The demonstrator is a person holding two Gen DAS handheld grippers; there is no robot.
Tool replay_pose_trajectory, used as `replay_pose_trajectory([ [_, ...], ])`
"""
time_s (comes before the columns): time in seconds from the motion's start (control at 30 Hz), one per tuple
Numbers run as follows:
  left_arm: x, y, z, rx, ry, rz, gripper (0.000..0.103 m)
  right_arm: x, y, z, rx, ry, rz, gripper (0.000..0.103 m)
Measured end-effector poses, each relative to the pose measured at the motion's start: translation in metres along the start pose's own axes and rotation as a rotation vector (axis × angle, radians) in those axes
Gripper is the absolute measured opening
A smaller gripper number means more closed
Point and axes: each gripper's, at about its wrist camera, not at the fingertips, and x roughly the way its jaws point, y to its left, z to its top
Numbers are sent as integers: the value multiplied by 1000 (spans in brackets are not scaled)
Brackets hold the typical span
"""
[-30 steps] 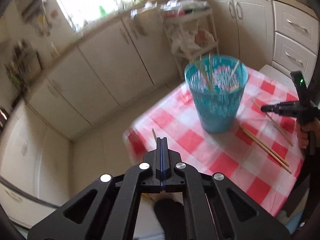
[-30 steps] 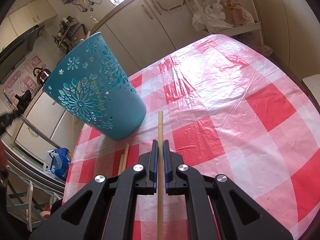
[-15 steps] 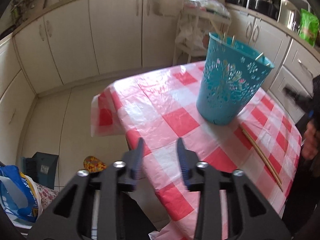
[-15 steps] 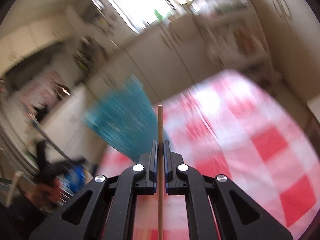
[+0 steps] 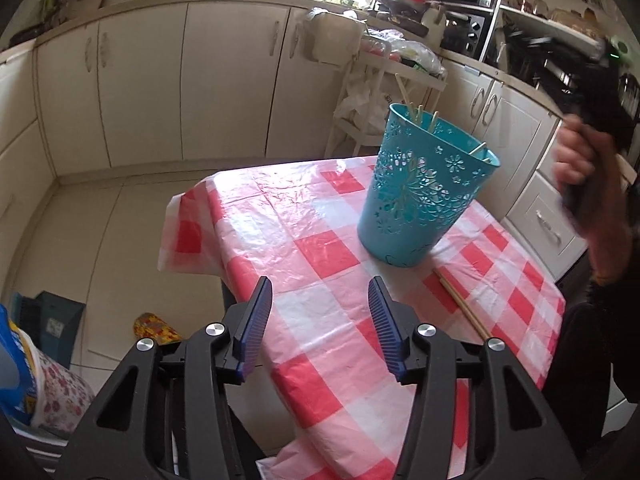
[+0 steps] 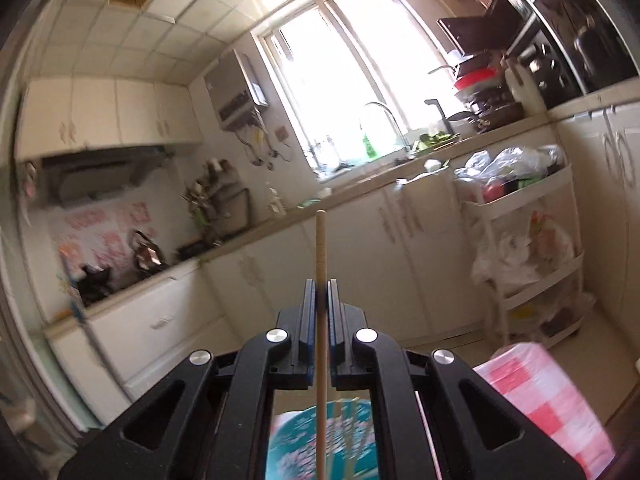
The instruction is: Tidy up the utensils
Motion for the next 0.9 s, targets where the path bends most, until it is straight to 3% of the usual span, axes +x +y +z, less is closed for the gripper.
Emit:
replay_pose_trajectory([
  [0.17, -2, 13, -13, -24, 15, 35, 49, 33, -7, -37, -26, 160, -31, 7],
  [0.2, -3, 23, -17, -50, 16, 47, 49, 33, -8, -44, -35, 179, -32, 13],
  [0.23, -4, 30, -20, -69, 17, 58, 50, 30, -9, -49, -38, 192, -35, 26],
  [0.27, -4, 41, -24, -97, 20, 75, 50, 24, -12, -52, -32, 196, -32, 29],
  [0.43, -10, 81, -46, -184, 30, 156, 50, -22, -16, -65, -1, 229, 0, 29],
  [0.5, -14, 96, -56, -229, 27, 187, 51, -40, -13, -87, -19, 340, 6, 29],
  [0.6, -18, 113, -68, -306, 26, 194, 52, -44, -14, -143, -65, 612, -20, 29],
  [0.67, -22, 112, -73, -316, 19, 184, 52, -43, -21, -174, -71, 729, -37, 27],
  [0.73, -25, 102, -74, -298, 15, 176, 53, -39, -28, -193, -67, 790, -65, 24],
  [0.9, -30, 48, -64, -217, 22, 90, 56, -27, -35, -209, -108, 826, -105, 22],
])
